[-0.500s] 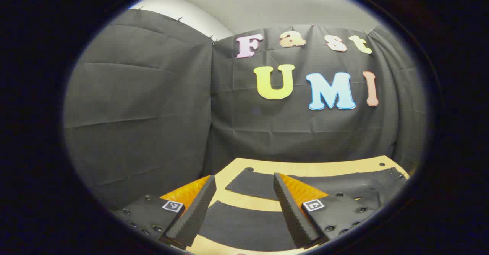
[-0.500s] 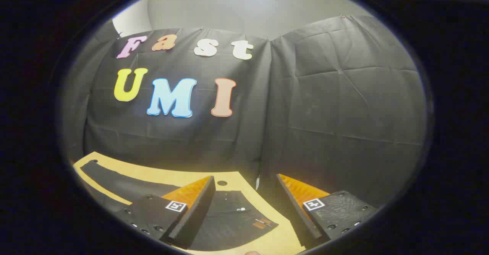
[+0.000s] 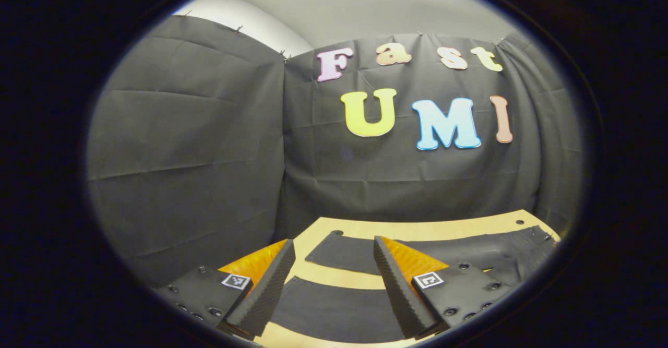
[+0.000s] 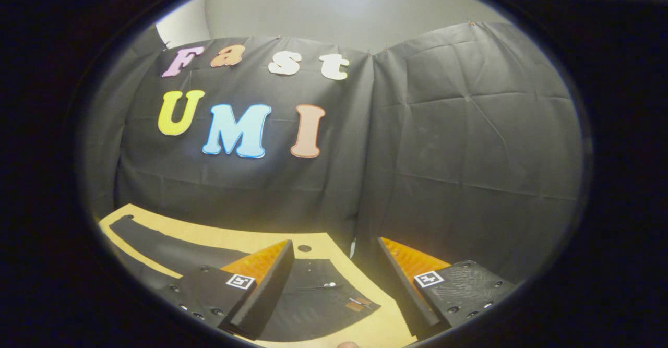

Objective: Grasp the waist and the cuffs of the jeans and fold them to make the two legs overlap; first hold the waist and fold one-third of the jeans toward the cuffs, then hold the cuffs and fold the remaining one-third in the same direction to finish folding.

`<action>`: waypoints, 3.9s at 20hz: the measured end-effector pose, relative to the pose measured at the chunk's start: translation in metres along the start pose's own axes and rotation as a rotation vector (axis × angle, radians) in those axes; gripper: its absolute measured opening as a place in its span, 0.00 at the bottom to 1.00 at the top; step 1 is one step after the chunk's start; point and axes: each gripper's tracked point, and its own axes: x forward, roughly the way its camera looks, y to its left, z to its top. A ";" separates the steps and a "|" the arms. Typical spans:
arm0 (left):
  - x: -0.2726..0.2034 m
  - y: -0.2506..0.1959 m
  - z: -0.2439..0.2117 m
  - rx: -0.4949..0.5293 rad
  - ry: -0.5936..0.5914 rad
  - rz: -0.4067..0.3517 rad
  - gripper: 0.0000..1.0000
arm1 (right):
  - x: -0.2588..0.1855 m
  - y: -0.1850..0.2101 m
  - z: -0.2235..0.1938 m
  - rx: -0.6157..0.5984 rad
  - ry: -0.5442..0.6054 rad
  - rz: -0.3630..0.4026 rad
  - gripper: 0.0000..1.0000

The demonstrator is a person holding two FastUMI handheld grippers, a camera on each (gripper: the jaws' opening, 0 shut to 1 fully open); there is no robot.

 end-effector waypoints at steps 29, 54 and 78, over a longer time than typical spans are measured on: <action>0.005 0.054 -0.221 -0.841 0.681 0.335 0.98 | 0.022 0.001 -0.234 0.826 0.889 -0.083 0.95; 0.035 0.085 -0.287 -1.070 0.880 0.460 0.93 | 0.032 0.023 -0.285 1.116 1.151 -0.158 0.95; 0.031 0.079 -0.231 -1.469 0.618 0.214 0.04 | 0.025 -0.008 -0.257 1.192 1.087 0.022 0.00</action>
